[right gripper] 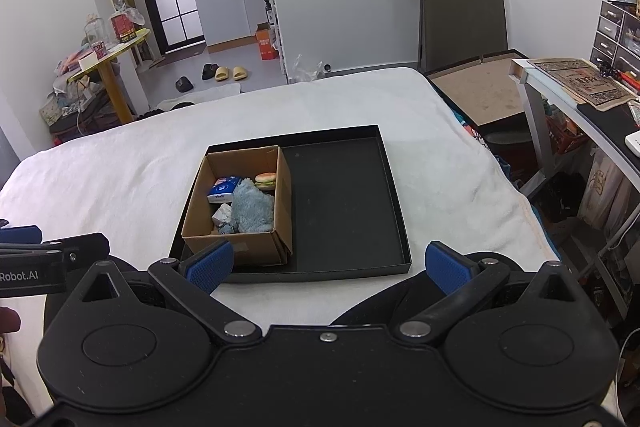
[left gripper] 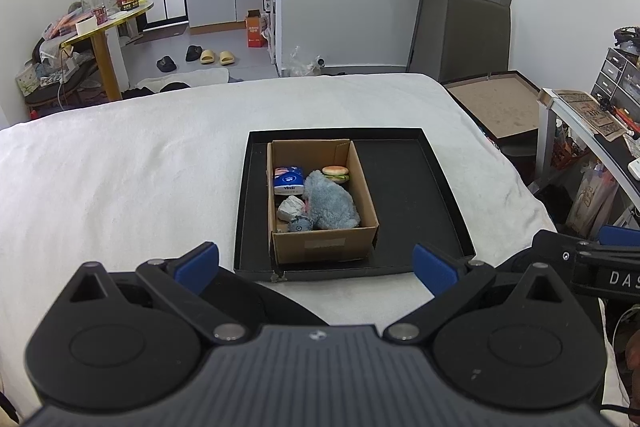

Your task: Organize soft objects

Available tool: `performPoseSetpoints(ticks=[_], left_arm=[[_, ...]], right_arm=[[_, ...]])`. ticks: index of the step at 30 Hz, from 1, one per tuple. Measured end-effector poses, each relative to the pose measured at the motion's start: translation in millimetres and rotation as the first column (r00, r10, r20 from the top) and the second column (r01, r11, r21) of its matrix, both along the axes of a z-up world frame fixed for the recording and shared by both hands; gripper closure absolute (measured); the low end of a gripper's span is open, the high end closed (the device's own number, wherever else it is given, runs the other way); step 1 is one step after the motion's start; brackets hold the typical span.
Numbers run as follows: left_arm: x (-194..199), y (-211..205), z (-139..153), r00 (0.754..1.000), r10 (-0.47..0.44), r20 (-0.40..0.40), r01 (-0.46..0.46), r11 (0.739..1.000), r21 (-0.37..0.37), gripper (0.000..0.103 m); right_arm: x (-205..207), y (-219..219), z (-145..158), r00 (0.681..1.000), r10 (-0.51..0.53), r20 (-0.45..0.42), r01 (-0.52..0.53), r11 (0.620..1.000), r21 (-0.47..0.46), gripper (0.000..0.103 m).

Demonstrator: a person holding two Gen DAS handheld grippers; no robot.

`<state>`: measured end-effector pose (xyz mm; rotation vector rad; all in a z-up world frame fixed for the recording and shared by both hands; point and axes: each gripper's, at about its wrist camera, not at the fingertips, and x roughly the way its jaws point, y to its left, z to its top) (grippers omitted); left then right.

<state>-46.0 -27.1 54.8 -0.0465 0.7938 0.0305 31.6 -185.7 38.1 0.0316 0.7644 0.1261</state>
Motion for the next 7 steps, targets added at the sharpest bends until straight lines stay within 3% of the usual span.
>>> performPoseSetpoints(ticks=[7], left_arm=[[2.2, 0.3, -2.9, 1.0, -0.001, 0.006, 0.001, 1.0, -0.005, 0.001]], right_arm=[[2.5, -0.4, -3.6, 1.0, -0.001, -0.01, 0.001, 1.0, -0.003, 0.0]])
